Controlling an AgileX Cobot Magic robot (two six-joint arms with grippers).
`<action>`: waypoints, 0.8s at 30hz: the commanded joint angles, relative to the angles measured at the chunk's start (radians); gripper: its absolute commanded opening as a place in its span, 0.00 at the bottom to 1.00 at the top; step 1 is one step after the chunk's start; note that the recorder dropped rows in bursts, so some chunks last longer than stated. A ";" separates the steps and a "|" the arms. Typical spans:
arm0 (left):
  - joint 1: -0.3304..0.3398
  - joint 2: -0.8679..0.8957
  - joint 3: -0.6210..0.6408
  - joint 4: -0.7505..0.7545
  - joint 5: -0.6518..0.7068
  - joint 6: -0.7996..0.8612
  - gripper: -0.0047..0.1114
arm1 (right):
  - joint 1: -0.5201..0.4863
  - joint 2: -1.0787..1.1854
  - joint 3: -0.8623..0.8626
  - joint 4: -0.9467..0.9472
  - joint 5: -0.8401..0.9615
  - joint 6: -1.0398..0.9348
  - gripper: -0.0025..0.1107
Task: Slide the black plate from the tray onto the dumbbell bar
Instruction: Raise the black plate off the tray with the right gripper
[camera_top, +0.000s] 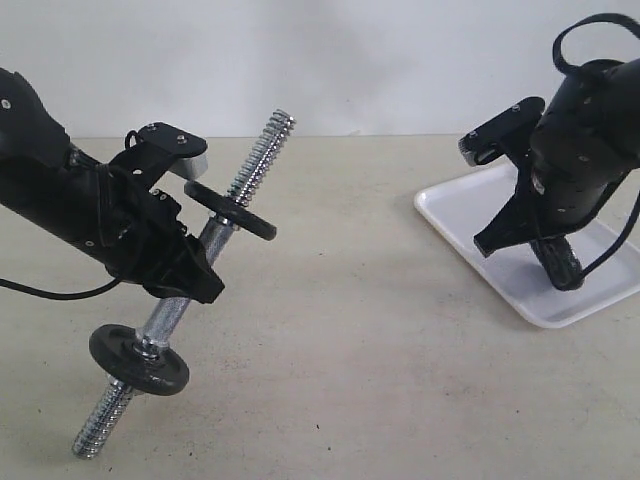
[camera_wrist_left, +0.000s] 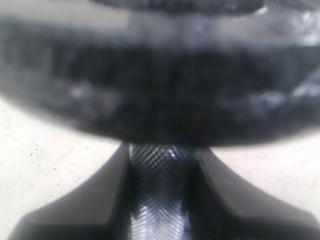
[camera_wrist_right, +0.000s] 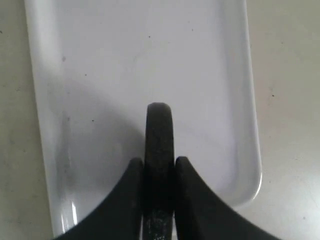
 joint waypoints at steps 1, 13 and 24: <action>-0.002 -0.065 -0.030 -0.040 -0.059 0.001 0.08 | -0.032 -0.045 -0.013 0.092 -0.076 -0.101 0.02; -0.002 -0.065 -0.030 0.087 -0.034 0.001 0.08 | -0.032 -0.072 -0.124 0.252 0.021 -0.315 0.02; -0.002 -0.065 -0.030 0.105 0.009 0.065 0.08 | -0.032 -0.128 -0.185 0.482 0.071 -0.526 0.02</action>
